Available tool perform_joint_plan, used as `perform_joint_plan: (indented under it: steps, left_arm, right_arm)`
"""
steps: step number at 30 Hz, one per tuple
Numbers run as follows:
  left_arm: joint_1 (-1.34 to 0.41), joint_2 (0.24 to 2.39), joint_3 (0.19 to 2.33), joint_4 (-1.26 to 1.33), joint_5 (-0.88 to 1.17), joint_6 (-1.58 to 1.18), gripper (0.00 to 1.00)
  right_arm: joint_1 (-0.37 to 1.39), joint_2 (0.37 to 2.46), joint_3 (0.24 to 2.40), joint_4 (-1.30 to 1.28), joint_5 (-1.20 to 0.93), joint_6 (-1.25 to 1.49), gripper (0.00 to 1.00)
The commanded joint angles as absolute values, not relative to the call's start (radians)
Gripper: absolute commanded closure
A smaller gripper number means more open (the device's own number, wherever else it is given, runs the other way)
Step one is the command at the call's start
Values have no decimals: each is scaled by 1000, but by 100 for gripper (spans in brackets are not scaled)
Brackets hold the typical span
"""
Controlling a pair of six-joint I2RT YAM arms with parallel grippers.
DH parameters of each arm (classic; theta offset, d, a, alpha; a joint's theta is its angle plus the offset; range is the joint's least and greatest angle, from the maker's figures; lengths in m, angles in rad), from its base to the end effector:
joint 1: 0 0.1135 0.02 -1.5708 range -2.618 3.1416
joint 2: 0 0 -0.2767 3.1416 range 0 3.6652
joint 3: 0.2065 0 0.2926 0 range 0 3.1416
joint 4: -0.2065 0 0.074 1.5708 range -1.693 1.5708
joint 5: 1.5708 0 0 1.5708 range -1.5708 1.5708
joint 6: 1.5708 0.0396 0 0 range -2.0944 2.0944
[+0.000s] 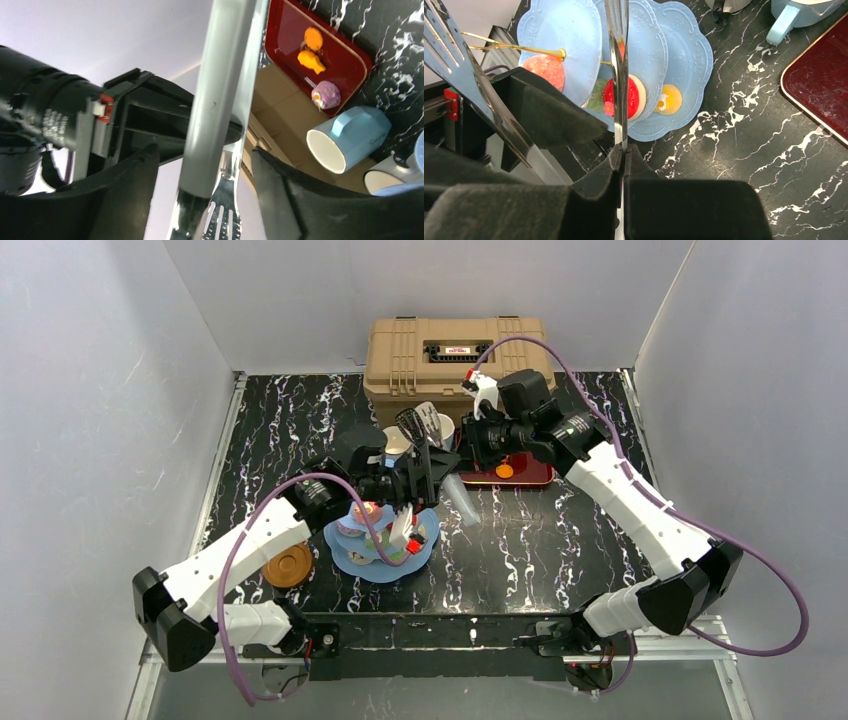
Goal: Serve the afternoon tea
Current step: Pick up the clamp from the center of the board.
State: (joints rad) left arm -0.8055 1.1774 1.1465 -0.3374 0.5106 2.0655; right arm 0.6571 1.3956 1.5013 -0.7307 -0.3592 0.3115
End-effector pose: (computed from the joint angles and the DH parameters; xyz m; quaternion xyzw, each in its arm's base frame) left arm 0.1962 -0.2321 0.3811 0.8099 -0.0339 0.1542 0.5650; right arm 0.2609 0.2189 0.4108 -0.2308 0.8489 0.3494 0.3226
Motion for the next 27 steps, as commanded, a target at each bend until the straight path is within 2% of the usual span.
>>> perform_joint_plan:
  steps: [1,5,8,12,13,14,16,17,18,19,20,23,27]
  left_arm:
    - [-832,1214,1232,-371,429,2125,44]
    - [-854,1232,1260,-366,386,2100,66]
    - [-856,1236,1265,-346,364,2087,69]
    - [-861,1237,1270,-344,341,2071,65]
    - [-862,1238,1274,-345,334,2070,70]
    - [-863,1240,1280,-345,325,2065,78]
    - [-867,1249,1294,-343,307,2042,98]
    - [-871,1255,1303,-335,297,2014,100]
    - [-877,1260,1313,-324,286,1971,100]
    - [-884,1268,1325,-310,270,1925,100]
    - [-891,1276,1338,-299,253,1860,100]
    - [-905,1306,1385,-259,198,1666,100]
    - [-913,1352,1477,-149,86,1329,100]
  right_arm:
    - [667,1397,1632,-827,-339,240,95]
    - [667,1397,1672,-861,-298,224,95]
    - [667,1402,1698,-886,-277,209,95]
    - [667,1411,1732,-919,-257,190,95]
    - [667,1411,1736,-922,-257,188,93]
    - [669,1410,1740,-922,-257,187,86]
    - [668,1402,1746,-908,-249,188,62]
    - [668,1391,1741,-889,-250,187,46]
    - [668,1376,1736,-867,-245,185,9]
    - [668,1361,1735,-841,-223,184,2]
    - [667,1341,1732,-816,-190,184,2]
    - [667,1256,1697,-699,-58,174,2]
    - [667,1064,1524,-383,90,189,2]
